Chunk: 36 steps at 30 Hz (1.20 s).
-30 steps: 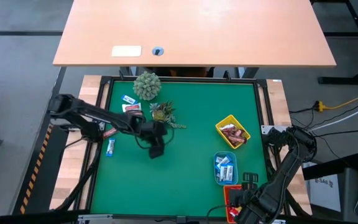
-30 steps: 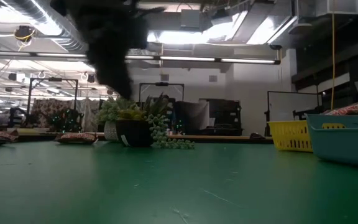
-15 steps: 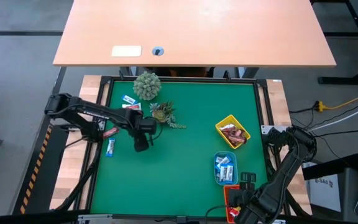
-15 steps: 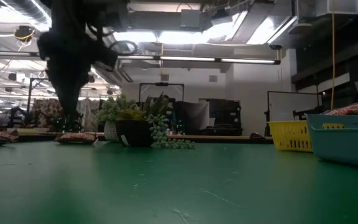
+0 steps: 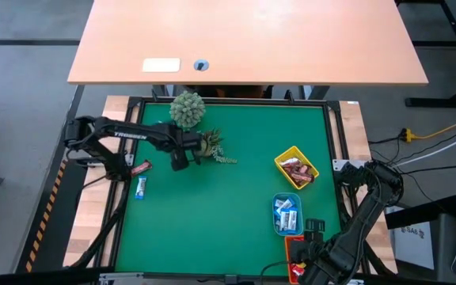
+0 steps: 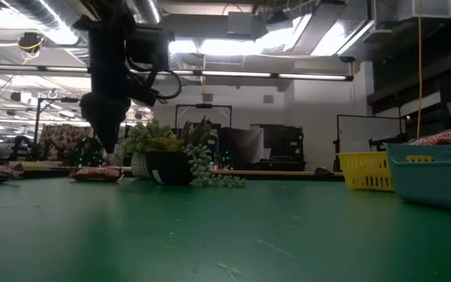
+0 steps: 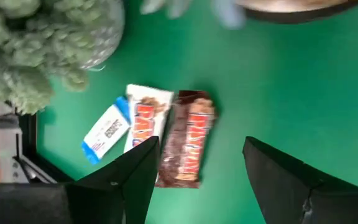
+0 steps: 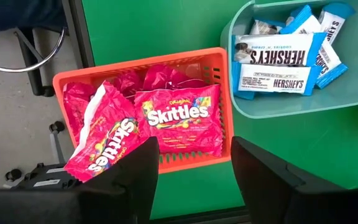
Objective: Sort candy
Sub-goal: Put the brown candy into the yellow bin
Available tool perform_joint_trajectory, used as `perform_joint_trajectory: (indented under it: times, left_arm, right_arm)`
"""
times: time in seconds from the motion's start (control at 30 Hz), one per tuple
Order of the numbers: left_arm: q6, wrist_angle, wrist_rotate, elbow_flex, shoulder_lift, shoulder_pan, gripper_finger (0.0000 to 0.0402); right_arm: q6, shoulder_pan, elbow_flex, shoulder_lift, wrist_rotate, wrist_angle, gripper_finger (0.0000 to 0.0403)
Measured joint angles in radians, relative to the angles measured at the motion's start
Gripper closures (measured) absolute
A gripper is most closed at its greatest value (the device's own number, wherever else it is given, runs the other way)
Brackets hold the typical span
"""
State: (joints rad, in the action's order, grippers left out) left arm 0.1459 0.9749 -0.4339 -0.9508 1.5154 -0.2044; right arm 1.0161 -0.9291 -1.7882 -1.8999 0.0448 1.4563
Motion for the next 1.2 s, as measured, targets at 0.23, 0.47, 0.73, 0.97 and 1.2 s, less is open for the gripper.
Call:
perform_joint_trajectory:
  times: [0.23, 0.47, 0.73, 0.97, 1.2]
  left_arm:
    - [-0.052, -0.054, 0.016, 0.071, 0.000, -0.092, 0.0179]
    - [-0.105, -0.223, 0.005, 0.192, 0.000, -0.151, 0.0180]
    - [-0.133, -0.385, 0.003, 0.271, -0.006, -0.187, 0.0180]
    - [-0.129, -0.386, 0.007, 0.272, -0.004, -0.178, 0.0222]
    - [-0.098, -0.385, 0.037, 0.273, -0.003, -0.172, 0.0286]
  right_arm:
    - [0.000, 0.000, 0.000, 0.000, 0.000, 0.000, 0.0205]
    - [0.000, 0.000, 0.000, 0.000, 0.000, 0.000, 0.0205]
    - [0.000, 0.000, 0.000, 0.000, 0.000, 0.000, 0.0205]
    - [0.000, 0.000, 0.000, 0.000, 0.000, 0.000, 0.0205]
    - [0.000, 0.000, 0.000, 0.000, 0.000, 0.000, 0.0205]
